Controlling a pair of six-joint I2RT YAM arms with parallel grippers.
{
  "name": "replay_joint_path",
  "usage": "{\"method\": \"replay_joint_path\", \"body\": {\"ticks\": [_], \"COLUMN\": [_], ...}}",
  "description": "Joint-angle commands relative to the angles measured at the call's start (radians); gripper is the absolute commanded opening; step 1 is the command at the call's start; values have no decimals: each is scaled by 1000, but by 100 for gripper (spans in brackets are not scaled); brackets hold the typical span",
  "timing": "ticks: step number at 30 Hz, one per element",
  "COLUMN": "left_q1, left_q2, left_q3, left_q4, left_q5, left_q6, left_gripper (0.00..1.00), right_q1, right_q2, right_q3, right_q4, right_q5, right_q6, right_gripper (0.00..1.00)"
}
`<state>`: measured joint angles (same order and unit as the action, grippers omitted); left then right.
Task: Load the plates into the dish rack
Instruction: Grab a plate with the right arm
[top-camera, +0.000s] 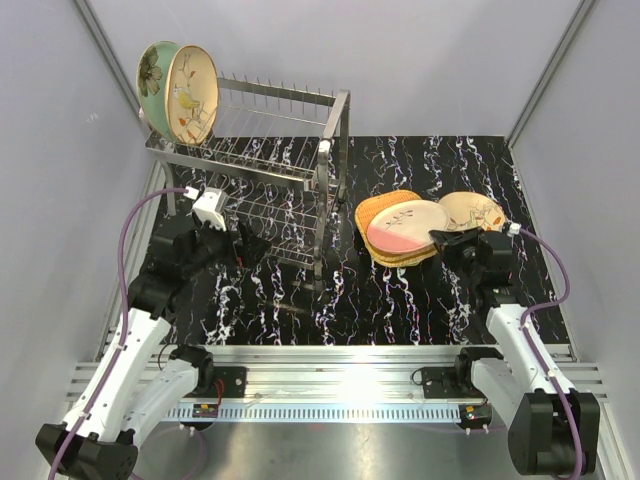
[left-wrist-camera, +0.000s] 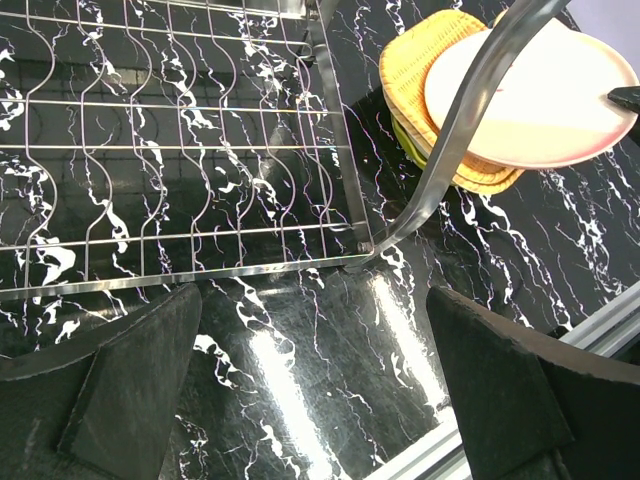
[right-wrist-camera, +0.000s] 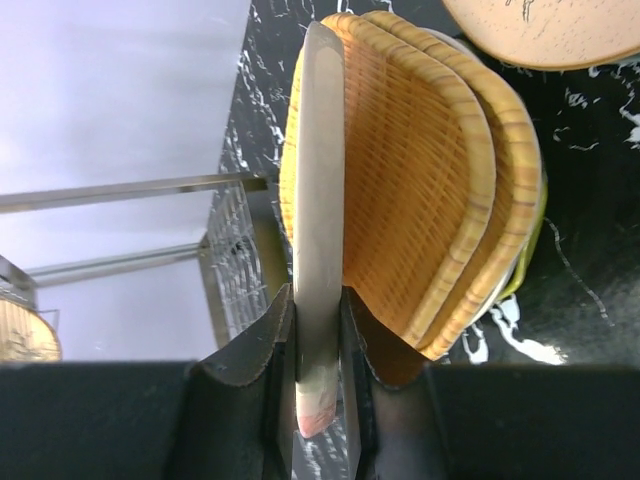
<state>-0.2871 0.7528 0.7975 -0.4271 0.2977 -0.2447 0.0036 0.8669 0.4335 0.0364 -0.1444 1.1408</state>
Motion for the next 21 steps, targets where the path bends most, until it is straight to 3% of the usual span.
{"method": "replay_joint_path", "body": {"ticks": [1,10,21], "left_q1": [-3,-3,-3], "left_q2": [-6,-17,13], "left_q3": [45,49,40], "left_q4": [14,1,51], "left_q5": [-9,-29,44], "left_q6": [-16,-47,-202], "left_gripper": [99,99,99], "right_q1": [3,1,3], "right_q2": [-32,-101,-262], "right_q3": [62,37,-9], "right_q4": [206,218,171], "right_q5": [-24,-24,-50], "right_q6": [151,221,215], "right_gripper": [0,0,0]}}
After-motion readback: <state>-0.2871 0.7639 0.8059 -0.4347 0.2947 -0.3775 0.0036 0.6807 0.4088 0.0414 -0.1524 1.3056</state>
